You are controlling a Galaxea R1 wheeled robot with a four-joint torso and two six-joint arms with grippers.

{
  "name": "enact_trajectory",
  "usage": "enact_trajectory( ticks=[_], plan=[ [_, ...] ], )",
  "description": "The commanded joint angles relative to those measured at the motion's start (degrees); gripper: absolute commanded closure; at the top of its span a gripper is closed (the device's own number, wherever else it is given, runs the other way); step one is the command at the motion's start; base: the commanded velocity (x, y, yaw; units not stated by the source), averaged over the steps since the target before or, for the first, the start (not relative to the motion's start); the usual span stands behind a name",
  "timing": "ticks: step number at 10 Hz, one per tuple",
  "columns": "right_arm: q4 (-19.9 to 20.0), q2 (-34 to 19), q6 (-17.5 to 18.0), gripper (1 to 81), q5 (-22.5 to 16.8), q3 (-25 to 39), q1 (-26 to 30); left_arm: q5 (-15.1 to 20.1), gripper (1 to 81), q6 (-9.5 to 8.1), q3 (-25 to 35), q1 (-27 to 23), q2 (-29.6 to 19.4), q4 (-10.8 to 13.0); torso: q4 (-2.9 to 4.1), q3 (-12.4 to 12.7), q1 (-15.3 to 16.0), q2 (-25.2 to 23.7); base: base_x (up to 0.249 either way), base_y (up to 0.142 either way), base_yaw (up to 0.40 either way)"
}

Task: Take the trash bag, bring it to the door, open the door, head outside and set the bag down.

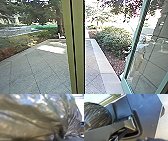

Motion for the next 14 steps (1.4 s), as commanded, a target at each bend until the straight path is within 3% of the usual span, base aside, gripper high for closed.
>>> enact_trajectory(
  ticks=[1,14],
  plan=[
    [-0.5,0.7,-0.2,1.0,-3.4,0.6,2.2,3.4,81.1,0.11,0.2,-2.3,0.1,0.7,0.0,0.0,0.0,0.0,0.0,-0.097,0.0],
    [-0.3,0.9,-0.2,1.0,-3.3,0.2,1.5,3.5,81.1,0.11,0.2,-2.3,0.3,1.0,0.0,0.0,0.0,0.0,0.0,-0.115,0.0]
  ],
)
